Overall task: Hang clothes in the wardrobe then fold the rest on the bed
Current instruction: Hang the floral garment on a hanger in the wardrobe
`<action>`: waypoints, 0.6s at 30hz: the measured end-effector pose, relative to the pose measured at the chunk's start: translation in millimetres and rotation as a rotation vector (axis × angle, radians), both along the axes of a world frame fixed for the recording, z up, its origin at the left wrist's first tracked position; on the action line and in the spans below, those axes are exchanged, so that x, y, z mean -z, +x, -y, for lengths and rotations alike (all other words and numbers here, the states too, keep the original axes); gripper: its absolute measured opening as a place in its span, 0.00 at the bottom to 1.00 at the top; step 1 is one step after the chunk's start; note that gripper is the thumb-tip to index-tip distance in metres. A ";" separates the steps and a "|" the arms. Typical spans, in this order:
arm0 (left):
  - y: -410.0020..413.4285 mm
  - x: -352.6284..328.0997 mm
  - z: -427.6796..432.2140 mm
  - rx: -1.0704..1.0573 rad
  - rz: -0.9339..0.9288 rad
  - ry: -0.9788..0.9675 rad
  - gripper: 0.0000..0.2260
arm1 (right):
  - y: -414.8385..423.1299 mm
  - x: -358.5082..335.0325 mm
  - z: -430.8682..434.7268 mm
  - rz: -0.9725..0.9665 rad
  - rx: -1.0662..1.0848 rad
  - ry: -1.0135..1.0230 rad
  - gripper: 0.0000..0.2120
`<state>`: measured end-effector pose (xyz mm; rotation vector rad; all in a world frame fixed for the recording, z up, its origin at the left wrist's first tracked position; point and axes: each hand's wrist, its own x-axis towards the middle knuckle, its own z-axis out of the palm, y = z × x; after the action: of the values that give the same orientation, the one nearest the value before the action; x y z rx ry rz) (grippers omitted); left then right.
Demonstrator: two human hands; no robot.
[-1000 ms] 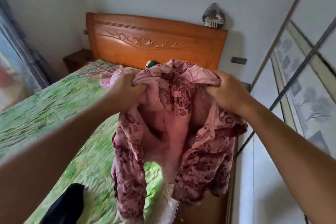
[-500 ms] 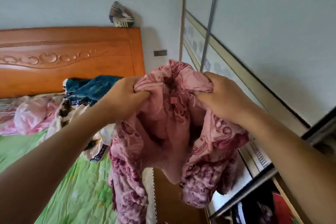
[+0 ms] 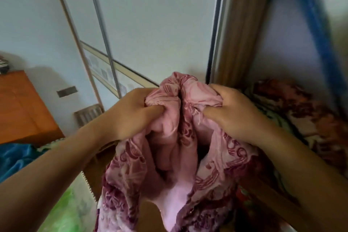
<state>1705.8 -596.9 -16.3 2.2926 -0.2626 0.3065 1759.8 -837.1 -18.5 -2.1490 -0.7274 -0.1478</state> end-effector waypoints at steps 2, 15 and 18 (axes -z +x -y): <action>10.2 -7.7 31.0 0.093 0.016 -0.042 0.15 | -7.7 -9.0 31.5 0.020 0.061 0.016 0.13; 78.4 -86.8 207.3 0.561 0.185 -0.140 0.13 | -36.7 -93.1 185.4 0.246 0.510 0.034 0.12; 101.7 -107.5 232.9 0.611 0.212 -0.156 0.13 | -27.4 -112.2 212.7 0.300 0.599 -0.038 0.13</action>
<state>1807.5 -829.8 91.2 1.9145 -0.9830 0.2400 1732.4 -1049.8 93.7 -2.3494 -0.2234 -0.7883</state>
